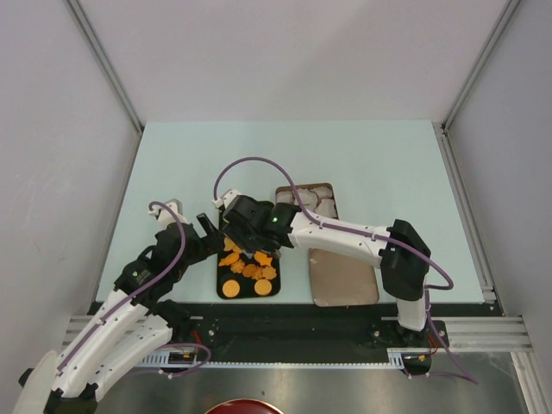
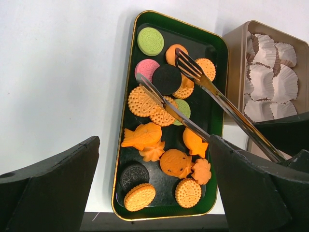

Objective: Pack the cookies

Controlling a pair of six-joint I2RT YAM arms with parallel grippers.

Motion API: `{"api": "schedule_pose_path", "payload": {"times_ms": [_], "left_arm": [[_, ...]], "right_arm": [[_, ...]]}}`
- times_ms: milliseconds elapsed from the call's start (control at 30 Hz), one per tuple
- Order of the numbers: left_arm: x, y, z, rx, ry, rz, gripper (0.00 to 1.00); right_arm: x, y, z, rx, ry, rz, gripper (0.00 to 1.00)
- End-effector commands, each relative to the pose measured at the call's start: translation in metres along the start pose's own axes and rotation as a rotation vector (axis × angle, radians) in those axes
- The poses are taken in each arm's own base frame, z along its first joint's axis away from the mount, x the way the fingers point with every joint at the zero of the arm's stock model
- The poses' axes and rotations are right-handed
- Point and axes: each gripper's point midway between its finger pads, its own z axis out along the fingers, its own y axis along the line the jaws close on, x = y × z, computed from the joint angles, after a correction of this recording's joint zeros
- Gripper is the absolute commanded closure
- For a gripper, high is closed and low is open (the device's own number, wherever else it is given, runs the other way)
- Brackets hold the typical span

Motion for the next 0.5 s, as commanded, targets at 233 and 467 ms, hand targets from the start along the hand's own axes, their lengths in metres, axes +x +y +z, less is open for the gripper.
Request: {"api": "schedule_pose_path", "payload": {"times_ms": [233,467], "left_arm": [[-0.003,-0.004,0.001,0.018,-0.016,-0.023,0.0],[-0.003,-0.004,0.001,0.021,-0.017,-0.026,0.0]], "right_arm": [[0.005,-0.007,0.003,0.051,0.068,0.009,0.41],[0.009,-0.01,0.009,0.055,0.085,0.021,0.43]]}}
